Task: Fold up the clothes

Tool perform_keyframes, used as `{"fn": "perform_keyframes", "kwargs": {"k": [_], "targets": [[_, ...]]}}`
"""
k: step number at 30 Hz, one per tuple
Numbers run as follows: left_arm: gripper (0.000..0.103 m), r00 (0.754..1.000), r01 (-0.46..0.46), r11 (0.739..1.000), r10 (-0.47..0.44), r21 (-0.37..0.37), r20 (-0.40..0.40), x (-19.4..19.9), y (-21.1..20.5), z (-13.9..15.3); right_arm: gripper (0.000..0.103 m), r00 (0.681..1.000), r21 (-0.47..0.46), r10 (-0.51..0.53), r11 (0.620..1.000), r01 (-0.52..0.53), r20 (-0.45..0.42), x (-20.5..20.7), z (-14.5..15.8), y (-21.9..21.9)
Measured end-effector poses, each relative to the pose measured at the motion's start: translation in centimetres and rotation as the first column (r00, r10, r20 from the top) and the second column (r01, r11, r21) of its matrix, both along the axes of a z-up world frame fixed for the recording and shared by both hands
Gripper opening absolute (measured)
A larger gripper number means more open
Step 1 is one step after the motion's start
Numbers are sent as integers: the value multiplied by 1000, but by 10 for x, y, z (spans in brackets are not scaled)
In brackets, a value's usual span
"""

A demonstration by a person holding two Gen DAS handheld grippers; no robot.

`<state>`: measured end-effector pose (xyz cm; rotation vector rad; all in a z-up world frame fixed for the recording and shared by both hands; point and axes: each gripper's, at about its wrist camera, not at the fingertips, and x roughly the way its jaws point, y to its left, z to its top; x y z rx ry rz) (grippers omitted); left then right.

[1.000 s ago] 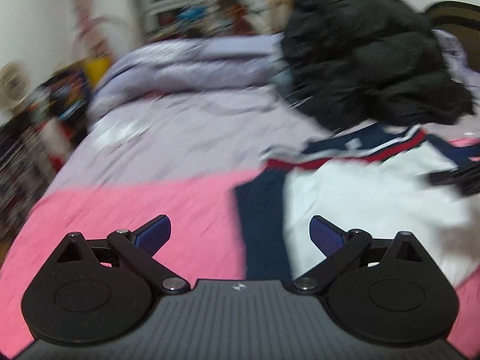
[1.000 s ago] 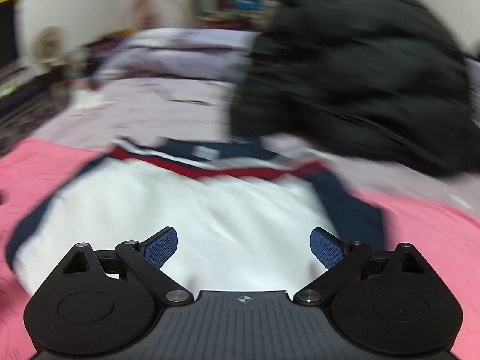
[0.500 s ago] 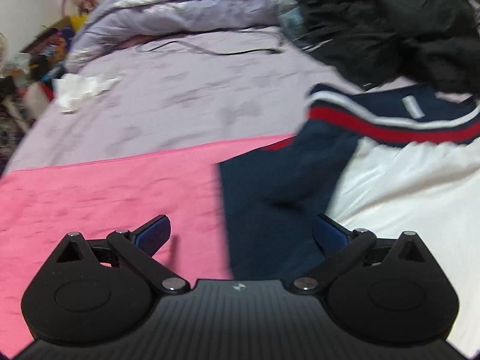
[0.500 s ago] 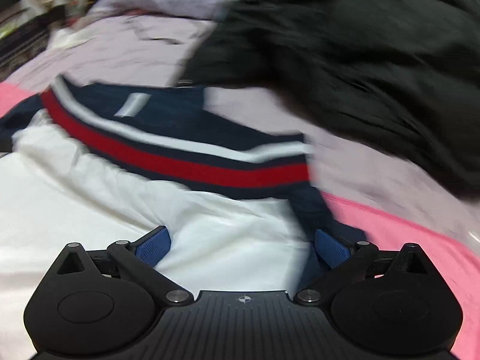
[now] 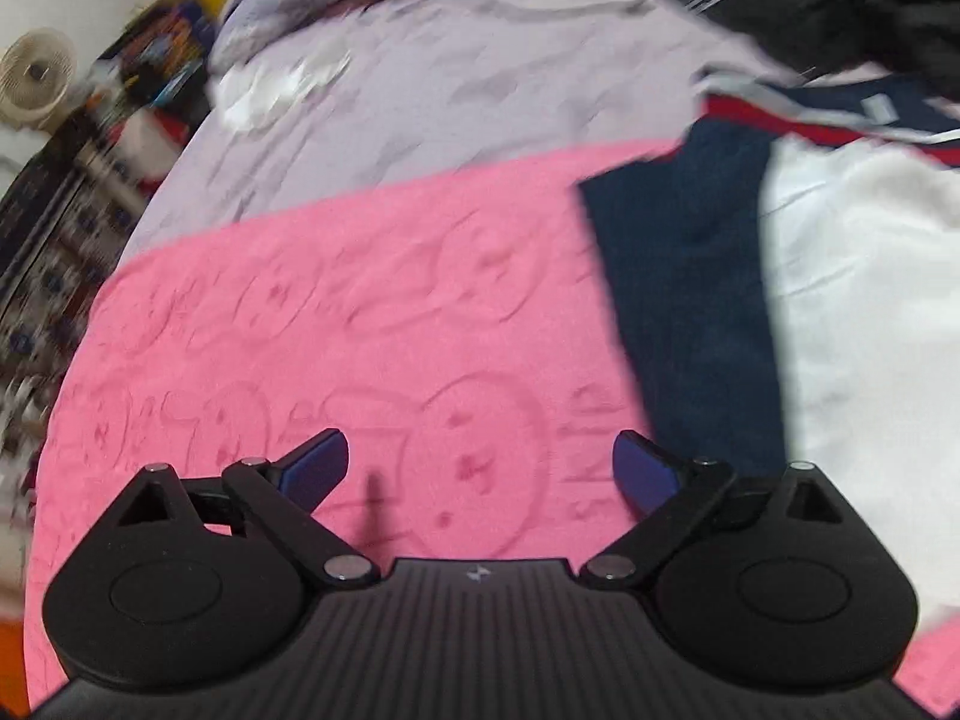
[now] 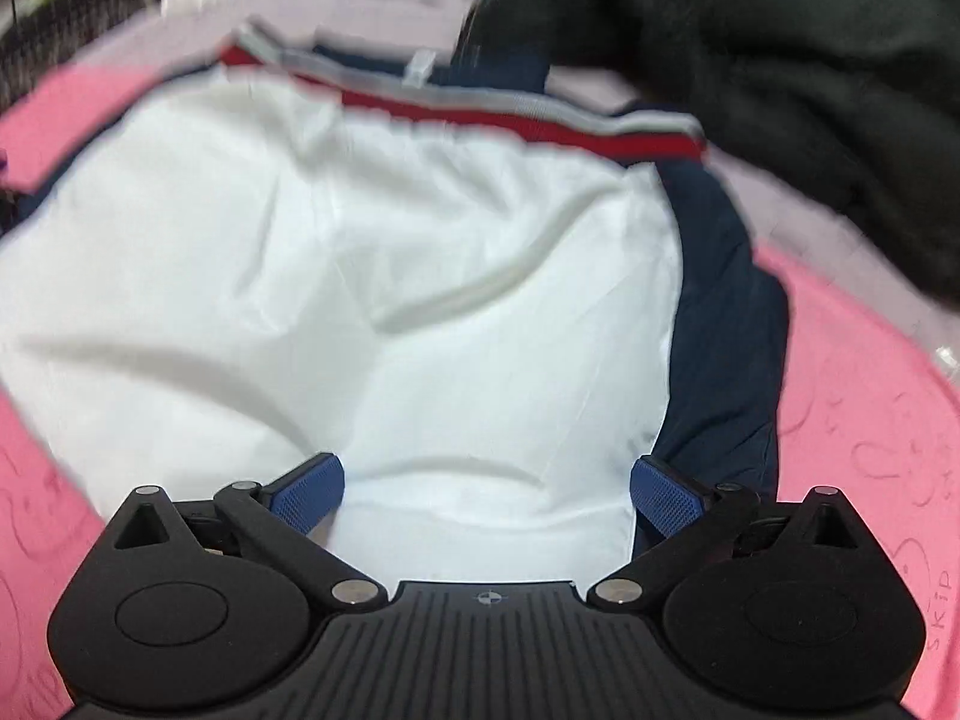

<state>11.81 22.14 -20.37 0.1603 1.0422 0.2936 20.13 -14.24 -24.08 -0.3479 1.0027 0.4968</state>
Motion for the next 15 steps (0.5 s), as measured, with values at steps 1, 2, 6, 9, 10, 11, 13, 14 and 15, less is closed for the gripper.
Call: {"fn": "perform_keyframes", "kwargs": {"k": [1,2,6,9,10,11,13,14,15], "targets": [[97,999,40,999,-40,12,19,-3,-7,7,103,1000,14,-12,1000,12,-6,-1,5,-2],[97,996,78,996,-79,31,29,-6,-15,14,103,1000,36,-17,999,17,-10,-4,9,-4],[98,980,193,981,-192,-30,46,-19,-44,41,103,1000,76,-21,997,23,-20,-16,26,-12],[98,971,238,966,-235,-99,40,-34,-67,62,103,1000,47,-8,999,9,-9,-36,39,-17],[97,970,242,963,-240,-119,31,-40,-74,69,103,1000,48,-11,999,12,-15,-44,48,-19],[97,969,246,959,-245,-139,24,-47,-82,77,103,1000,54,-17,998,18,-24,-53,58,-22],[97,969,247,952,-247,-179,24,-61,-98,97,103,999,69,-27,997,29,-31,-70,81,-26],[97,969,247,949,-246,-196,30,-69,-105,107,103,999,72,-30,997,32,-26,-78,93,-28],[97,969,245,946,-244,-211,34,-76,-112,117,103,999,73,-32,997,33,-19,-86,105,-29]]}}
